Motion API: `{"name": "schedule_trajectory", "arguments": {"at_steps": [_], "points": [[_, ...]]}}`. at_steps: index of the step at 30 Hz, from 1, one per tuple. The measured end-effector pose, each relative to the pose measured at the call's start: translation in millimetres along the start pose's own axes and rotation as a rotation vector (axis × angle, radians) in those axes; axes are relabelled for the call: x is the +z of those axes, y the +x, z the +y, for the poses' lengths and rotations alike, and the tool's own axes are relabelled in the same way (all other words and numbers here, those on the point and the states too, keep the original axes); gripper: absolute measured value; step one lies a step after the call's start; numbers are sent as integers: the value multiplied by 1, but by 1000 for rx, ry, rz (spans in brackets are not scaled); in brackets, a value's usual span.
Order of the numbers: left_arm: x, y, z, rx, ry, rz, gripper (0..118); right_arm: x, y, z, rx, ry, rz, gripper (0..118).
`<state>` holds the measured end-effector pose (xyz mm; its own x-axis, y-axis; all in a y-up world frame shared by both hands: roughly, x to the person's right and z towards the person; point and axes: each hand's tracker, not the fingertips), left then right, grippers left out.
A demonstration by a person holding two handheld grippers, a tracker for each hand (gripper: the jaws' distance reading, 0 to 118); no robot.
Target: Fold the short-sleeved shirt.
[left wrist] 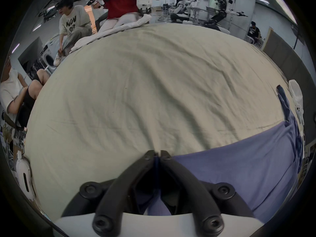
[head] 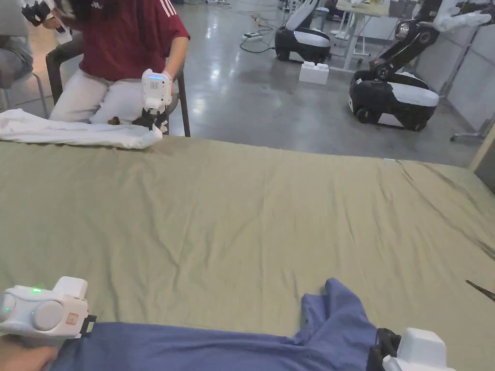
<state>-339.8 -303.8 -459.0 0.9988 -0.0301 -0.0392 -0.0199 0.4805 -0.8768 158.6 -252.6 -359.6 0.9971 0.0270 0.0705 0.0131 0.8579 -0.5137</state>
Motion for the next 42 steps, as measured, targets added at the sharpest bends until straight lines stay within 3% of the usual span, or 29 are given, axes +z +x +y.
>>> {"name": "schedule_trajectory", "arguments": {"at_steps": [1, 2, 5, 7, 12, 17, 19, 20, 21, 22, 26, 28, 31, 34, 42], "points": [[2, 1, -1, 0, 3, -5, 0, -8, 6, 4, -15, -21, 6, 13], [6, 0, -2, 3, 12, -7, 0, -18, 12, 10, -32, -49, 14, 28], [22, -9, -6, 22, 80, -27, 0, -53, 29, 26, -38, -140, 32, 62], [32, -13, -8, 37, 132, -56, 0, -82, 40, 35, 1, -239, 39, 69], [53, -14, -14, 41, 195, -71, 0, -145, 55, 32, 29, -460, 130, 69], [56, -15, -20, 52, 225, -70, 0, -181, 66, 20, 51, -538, 83, 56], [53, -16, -22, 62, 223, -69, 0, -188, 68, 14, 62, -581, 81, 36], [52, -16, -23, 65, 221, -67, 0, -191, 70, 11, 65, -623, 84, 17], [51, -17, -23, 66, 218, -67, 0, -191, 72, 9, 56, -607, 88, 5], [50, -18, -24, 67, 217, -67, 0, -190, 72, 8, 50, -589, 92, 1], [45, -18, -25, 63, 209, -58, 0, -185, 67, 11, 64, -577, 83, 0], [46, -15, -26, 70, 210, -53, 0, -186, 64, 10, 65, -577, 132, 0], [47, -13, -26, 76, 214, -52, 0, -182, 60, 9, 81, -567, 104, 0], [50, -14, -26, 81, 225, -60, 0, -166, 69, 14, 7, -534, 118, 0], [83, -28, -39, 107, 292, -94, 0, -83, 90, 42, -22, -383, 142, 0]]}}
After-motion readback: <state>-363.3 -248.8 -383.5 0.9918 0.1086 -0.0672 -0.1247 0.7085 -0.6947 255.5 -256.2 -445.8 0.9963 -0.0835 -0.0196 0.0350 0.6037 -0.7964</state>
